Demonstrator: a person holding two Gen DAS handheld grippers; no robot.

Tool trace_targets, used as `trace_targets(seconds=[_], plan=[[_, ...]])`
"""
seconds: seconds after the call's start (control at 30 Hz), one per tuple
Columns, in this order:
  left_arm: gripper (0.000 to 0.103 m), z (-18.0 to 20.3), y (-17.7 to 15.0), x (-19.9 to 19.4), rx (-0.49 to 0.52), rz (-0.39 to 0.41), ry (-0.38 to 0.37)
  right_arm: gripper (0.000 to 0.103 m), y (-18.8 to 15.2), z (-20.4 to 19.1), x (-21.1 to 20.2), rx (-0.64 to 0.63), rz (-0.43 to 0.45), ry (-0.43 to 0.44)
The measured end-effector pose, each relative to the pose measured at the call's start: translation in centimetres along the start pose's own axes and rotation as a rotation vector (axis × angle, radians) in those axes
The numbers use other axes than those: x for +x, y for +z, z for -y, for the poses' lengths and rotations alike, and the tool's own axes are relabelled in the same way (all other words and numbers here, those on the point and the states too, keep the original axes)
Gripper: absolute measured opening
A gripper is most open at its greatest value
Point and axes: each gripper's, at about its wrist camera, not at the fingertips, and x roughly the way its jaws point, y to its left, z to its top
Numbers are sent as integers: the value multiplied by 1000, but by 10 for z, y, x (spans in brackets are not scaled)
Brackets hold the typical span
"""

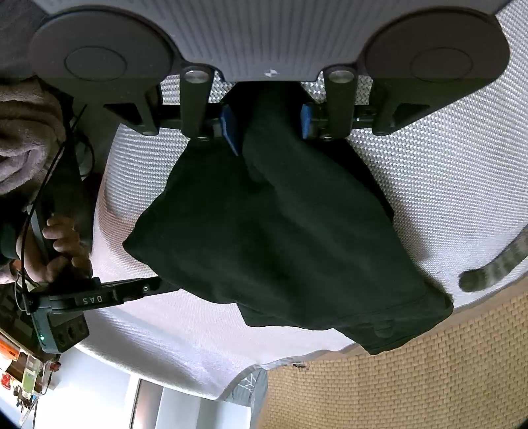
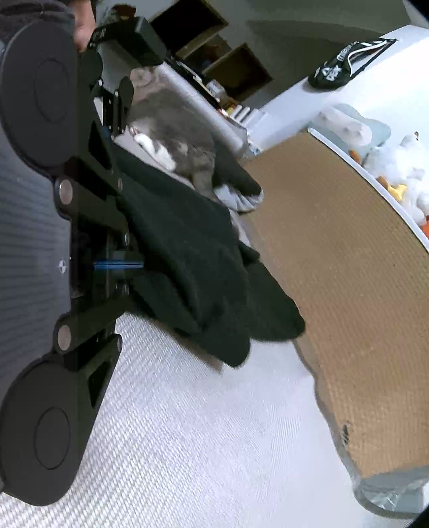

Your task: Fold clothes

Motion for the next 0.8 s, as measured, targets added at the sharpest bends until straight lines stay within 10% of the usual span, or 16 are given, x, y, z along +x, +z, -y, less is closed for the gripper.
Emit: trace_targets(seconds=[0.47,0.8], plan=[[48,-2,0,1,-17,-6,3,26,-10,-4,16,63,-66,120],[53,-3,-1,1,-25,-7,9,4,-8,0,13,95,1,105]])
